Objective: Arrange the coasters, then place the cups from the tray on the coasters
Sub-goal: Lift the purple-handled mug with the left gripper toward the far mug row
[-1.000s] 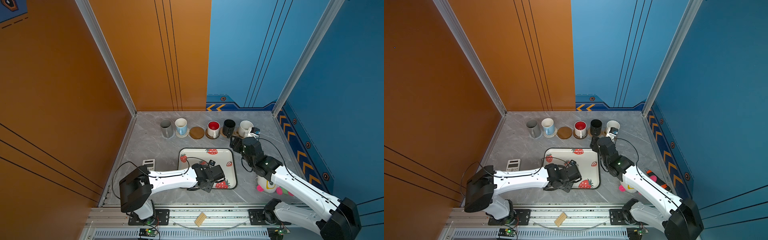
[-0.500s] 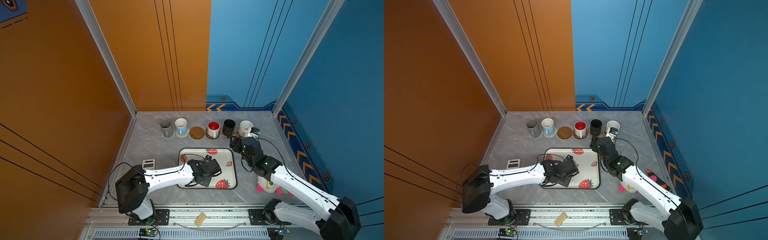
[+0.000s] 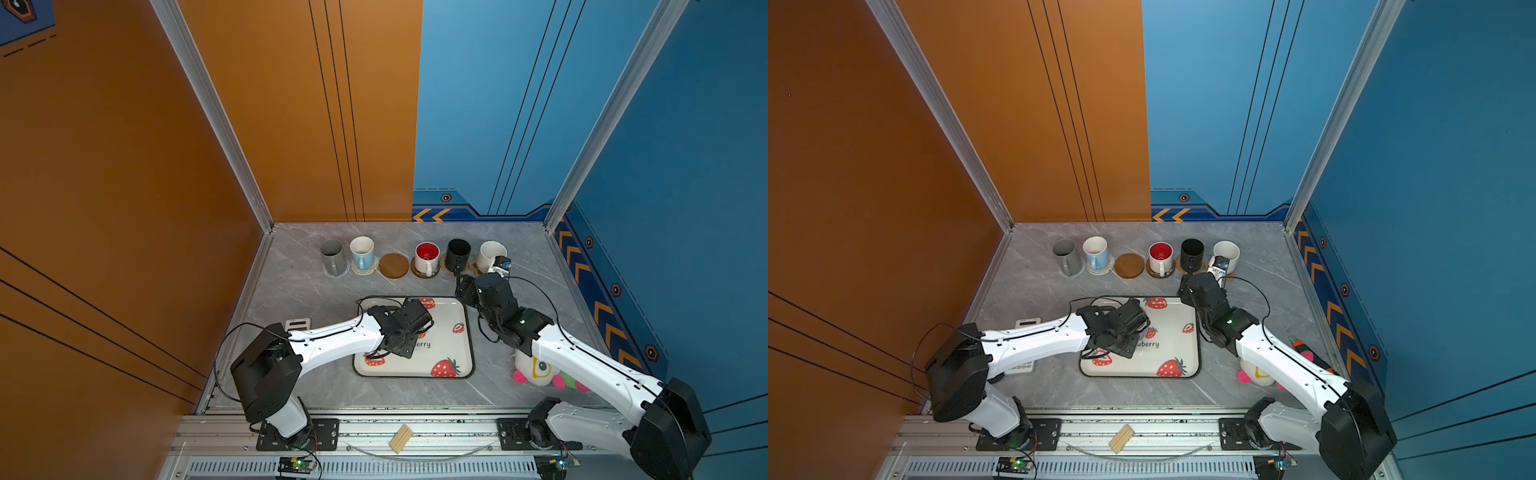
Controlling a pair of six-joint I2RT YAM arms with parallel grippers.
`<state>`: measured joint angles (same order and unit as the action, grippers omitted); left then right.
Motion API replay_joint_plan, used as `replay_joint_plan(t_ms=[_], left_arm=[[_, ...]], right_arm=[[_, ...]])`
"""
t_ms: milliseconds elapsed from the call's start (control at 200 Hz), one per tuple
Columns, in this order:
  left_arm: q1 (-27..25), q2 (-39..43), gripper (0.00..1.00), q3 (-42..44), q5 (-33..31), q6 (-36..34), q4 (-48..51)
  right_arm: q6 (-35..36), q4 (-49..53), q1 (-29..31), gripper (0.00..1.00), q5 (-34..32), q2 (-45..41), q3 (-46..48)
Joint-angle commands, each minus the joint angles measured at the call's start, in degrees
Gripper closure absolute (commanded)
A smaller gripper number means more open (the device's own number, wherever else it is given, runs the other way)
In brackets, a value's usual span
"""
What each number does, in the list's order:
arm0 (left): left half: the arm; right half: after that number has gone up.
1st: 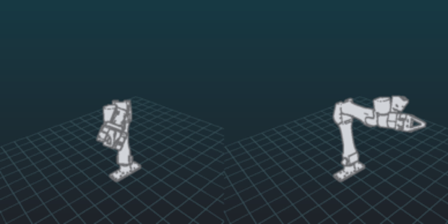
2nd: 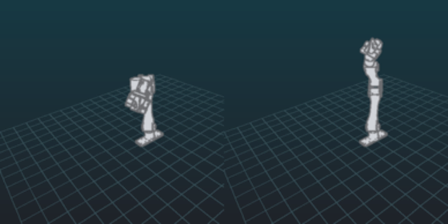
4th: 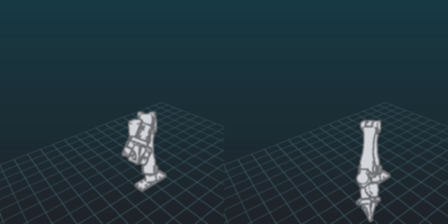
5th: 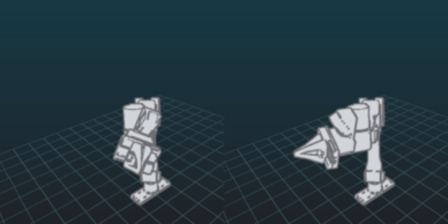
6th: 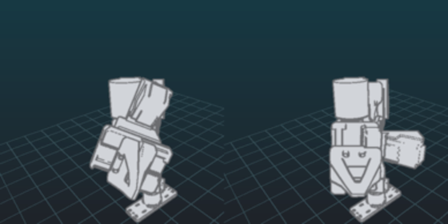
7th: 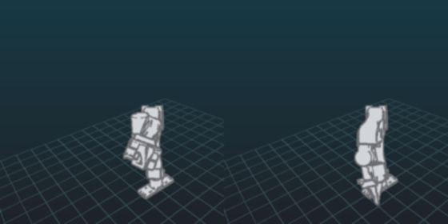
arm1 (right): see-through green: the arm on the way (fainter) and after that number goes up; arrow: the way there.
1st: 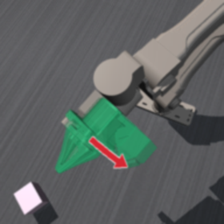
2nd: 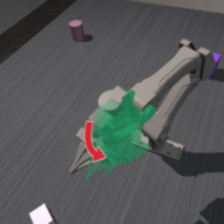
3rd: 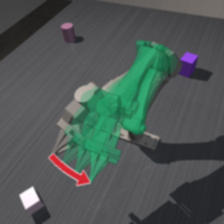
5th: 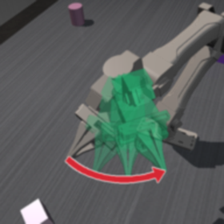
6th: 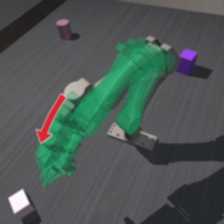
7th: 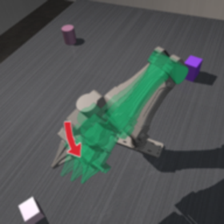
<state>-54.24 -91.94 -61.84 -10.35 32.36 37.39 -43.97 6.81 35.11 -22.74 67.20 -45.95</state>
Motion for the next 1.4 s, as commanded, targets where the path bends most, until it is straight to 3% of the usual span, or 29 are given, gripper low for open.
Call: replay_joint_plan(t_ms=[0,681,1392], left_arm=[[1.68,-0.70,1.00,-3.02,0.33,-2.51,-1.90],[8.23,-4.92,1.00,-9.32,3.40,-6.24,-2.10],[12.15,-10.77,1.00,-20.34,2.42,-9.06,1.54]], right_arm=[[0.15,-0.55,-0.40,0.22,-1.12,0.17,-1.77],[0.68,-0.90,-1.93,0.22,0.63,3.63,-2.73],[0.85,-1.87,-3.94,0.22,3.15,5.22,-2.03]])
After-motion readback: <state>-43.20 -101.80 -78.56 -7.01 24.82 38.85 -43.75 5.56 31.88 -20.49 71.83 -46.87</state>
